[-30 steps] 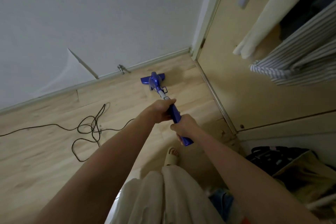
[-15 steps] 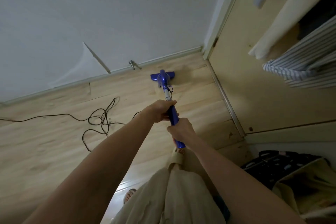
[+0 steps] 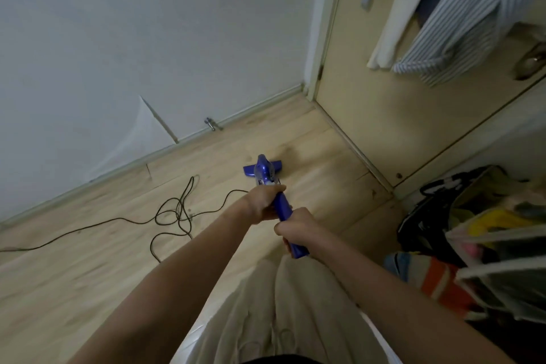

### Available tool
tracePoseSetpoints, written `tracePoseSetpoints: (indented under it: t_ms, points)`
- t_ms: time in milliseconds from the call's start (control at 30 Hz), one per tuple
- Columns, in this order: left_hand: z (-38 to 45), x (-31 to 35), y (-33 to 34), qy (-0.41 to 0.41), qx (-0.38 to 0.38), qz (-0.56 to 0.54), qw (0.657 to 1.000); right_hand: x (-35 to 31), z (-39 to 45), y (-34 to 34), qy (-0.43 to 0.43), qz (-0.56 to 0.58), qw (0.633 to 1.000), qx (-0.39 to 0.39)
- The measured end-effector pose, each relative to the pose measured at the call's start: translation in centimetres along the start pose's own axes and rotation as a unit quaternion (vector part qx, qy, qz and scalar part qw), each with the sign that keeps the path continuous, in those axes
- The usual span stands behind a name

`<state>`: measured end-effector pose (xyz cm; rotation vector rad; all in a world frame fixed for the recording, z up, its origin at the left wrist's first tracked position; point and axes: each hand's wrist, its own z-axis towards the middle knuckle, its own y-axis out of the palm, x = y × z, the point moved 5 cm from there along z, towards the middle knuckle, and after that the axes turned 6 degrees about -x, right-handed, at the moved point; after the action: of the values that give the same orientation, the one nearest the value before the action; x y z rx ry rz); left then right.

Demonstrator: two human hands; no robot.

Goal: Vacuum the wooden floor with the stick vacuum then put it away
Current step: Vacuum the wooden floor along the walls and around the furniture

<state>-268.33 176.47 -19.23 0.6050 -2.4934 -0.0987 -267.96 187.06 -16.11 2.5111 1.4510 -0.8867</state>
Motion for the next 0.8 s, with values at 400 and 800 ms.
tracePoseSetpoints:
  t_ms: [400, 800]
  points:
    - [-6.0, -7.4, -3.1, -0.031, -0.011, -0.014, 0.999, 2.0, -8.3, 6.3, 0.008, -0.034, 0.999, -0.002]
    - [-3.7, -6.0, -5.0, 0.014, 0.028, -0.020, 0.999, 1.4, -4.2, 8.0, 0.021, 0.008, 1.000, 0.014]
